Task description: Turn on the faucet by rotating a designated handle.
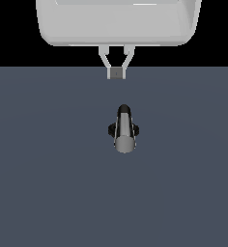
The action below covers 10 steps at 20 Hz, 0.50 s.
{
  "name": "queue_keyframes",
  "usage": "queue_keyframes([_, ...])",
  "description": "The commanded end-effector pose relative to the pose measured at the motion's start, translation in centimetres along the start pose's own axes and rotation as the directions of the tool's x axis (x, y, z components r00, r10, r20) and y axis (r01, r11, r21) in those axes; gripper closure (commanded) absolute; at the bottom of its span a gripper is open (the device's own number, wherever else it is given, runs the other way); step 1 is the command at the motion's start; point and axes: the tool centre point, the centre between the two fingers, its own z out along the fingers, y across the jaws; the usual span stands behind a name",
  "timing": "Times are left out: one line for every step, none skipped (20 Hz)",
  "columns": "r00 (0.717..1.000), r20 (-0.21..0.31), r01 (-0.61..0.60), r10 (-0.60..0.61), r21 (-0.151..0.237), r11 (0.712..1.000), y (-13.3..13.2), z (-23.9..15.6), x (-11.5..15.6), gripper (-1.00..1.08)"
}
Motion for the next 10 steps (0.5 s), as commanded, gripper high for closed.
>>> queue_keyframes([1.000,-0.001,0.004,-0.004,0.000,1.000,-0.3,1.9,0.6,1.08])
queue_keyframes([1.000,-0.001,0.006,-0.006,0.001,1.000,-0.4,2.7,0.9,1.08])
queue_keyframes([1.000,-0.001,0.008,-0.008,0.001,1.000,-0.5,3.5,1.2,1.08])
queue_keyframes([1.000,-0.001,0.009,-0.009,0.001,1.000,-0.6,4.2,1.4,1.08])
queue_keyframes([1.000,-0.001,0.011,-0.011,0.001,1.000,-0.7,5.0,1.7,1.08])
queue_keyframes([1.000,-0.001,0.013,-0.013,0.001,1.000,-0.8,5.7,2.0,1.08])
queue_keyframes([1.000,-0.002,0.014,-0.014,0.001,1.000,-1.0,6.5,2.3,1.08])
queue_keyframes([1.000,-0.002,0.016,-0.016,0.001,1.000,-1.1,7.2,2.5,1.08])
queue_keyframes([1.000,-0.002,0.018,-0.018,0.002,1.000,-1.2,8.0,2.8,1.08])
queue_keyframes([1.000,-0.002,0.019,-0.019,0.002,1.000,-1.3,8.7,3.1,1.08])
